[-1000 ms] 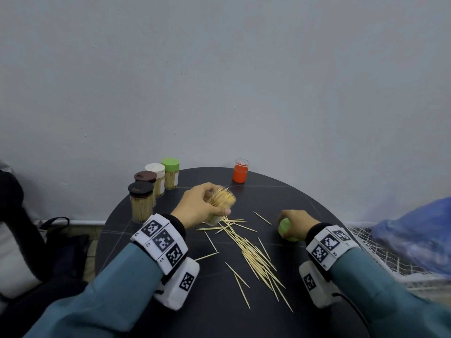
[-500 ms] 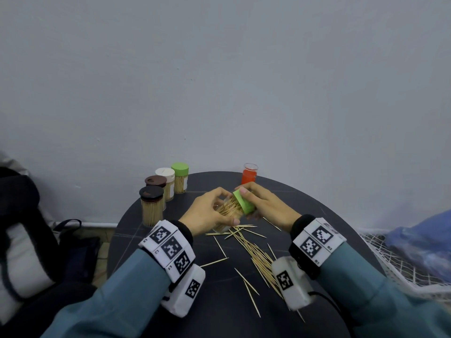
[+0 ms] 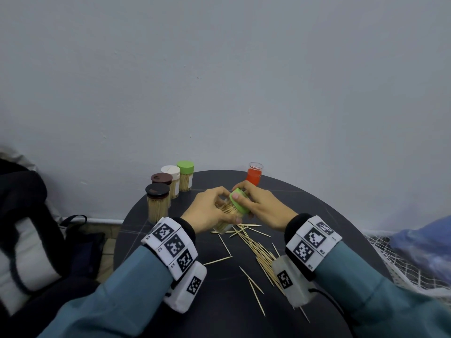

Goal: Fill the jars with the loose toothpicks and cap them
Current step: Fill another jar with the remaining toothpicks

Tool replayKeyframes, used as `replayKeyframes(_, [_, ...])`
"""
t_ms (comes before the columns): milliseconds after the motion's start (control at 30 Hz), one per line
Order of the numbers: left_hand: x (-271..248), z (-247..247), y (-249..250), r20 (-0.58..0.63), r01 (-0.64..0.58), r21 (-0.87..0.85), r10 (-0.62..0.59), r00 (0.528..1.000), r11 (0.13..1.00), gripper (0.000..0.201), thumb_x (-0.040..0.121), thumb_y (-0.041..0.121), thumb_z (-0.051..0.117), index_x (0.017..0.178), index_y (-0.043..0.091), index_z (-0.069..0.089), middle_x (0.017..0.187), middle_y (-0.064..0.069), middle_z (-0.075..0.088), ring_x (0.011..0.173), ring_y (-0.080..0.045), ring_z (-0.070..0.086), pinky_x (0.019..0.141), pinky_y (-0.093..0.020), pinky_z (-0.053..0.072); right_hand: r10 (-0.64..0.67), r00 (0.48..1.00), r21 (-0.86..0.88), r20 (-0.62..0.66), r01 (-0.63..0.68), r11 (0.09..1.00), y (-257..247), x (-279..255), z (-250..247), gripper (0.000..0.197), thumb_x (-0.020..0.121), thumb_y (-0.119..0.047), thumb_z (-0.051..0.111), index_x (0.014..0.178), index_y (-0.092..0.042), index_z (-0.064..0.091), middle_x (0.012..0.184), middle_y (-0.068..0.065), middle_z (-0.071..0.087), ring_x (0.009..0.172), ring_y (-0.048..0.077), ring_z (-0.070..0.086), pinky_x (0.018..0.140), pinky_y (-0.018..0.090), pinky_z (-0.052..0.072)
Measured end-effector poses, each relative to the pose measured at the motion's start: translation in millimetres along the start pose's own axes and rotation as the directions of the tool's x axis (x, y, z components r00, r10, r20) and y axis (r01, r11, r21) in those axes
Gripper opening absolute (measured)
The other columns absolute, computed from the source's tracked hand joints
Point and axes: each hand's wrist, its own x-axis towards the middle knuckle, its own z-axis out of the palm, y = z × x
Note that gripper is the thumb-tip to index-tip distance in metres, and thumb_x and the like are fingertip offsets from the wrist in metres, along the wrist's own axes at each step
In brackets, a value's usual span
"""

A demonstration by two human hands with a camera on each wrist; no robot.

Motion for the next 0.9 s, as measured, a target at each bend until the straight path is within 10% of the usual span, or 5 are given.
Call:
replayKeyframes(567, [-1,-7,0,-0.106,0.013,0.105,-0.002,0.994,0.994,0.053,0.065,0.023,0.085,0.109,0.021,0.055,0.096,0.009,0.059,0.085,-0.001,0.054,0.064,-0.009,0.037,0.101,0.994,0.043,0.028,-0.103,0.994,-3,-3,-1,0.042,0.098,-0.045,0.027,0.119,-0.014,0.045,0.104,0.004,0.057,0.086,0.014,0.055,0.080,0.028,0.043])
replayKeyframes(900, [15,-16,-9,-0.185,0.174,0.053,-0.161,0.969,0.983,0.064,0.065,0.012,0.084,0.118,0.010,0.049,0.113,-0.001,0.060,0.104,-0.015,0.056,0.088,-0.025,0.042,0.269,0.941,-0.496,0.203,-0.138,0.857,64,-19,-27,0.039,0.096,-0.018,0.048,0.135,-0.015,0.045,0.136,0.002,0.048,0.124,0.013,0.046,0.101,0.022,0.034])
